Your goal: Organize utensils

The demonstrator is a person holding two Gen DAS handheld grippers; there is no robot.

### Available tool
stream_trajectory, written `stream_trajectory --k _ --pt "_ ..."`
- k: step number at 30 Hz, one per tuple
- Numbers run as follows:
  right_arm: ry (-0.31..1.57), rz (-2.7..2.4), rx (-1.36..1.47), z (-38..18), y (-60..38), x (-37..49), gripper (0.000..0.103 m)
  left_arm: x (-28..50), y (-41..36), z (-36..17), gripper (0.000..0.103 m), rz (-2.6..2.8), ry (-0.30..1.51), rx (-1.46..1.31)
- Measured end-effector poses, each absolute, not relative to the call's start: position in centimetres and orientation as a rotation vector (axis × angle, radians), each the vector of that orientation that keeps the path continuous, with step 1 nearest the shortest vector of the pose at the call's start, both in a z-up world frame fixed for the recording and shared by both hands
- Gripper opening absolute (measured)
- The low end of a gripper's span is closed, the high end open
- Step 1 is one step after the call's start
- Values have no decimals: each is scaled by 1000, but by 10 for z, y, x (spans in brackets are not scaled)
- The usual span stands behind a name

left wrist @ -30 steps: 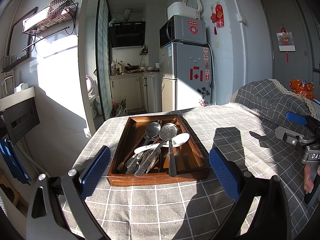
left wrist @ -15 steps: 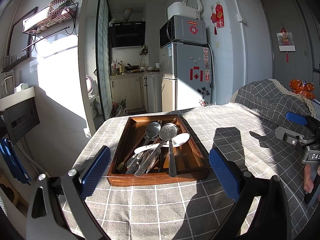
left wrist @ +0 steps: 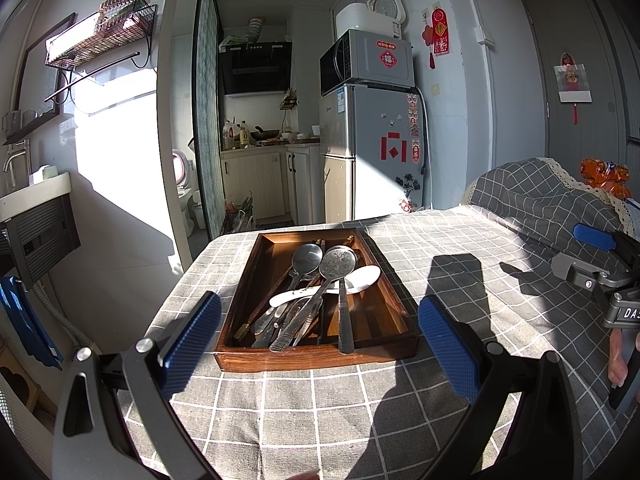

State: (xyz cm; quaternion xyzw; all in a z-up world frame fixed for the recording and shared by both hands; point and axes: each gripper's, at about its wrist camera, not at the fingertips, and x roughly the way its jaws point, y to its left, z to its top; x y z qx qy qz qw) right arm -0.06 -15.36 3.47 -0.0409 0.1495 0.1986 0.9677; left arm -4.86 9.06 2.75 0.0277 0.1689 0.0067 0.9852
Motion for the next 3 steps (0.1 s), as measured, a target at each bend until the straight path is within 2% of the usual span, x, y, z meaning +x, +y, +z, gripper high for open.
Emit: stream_trajectory --k 3 --pt "302 402 -83 35 -154 -1 100 -49 90 27 100 14 340 55"
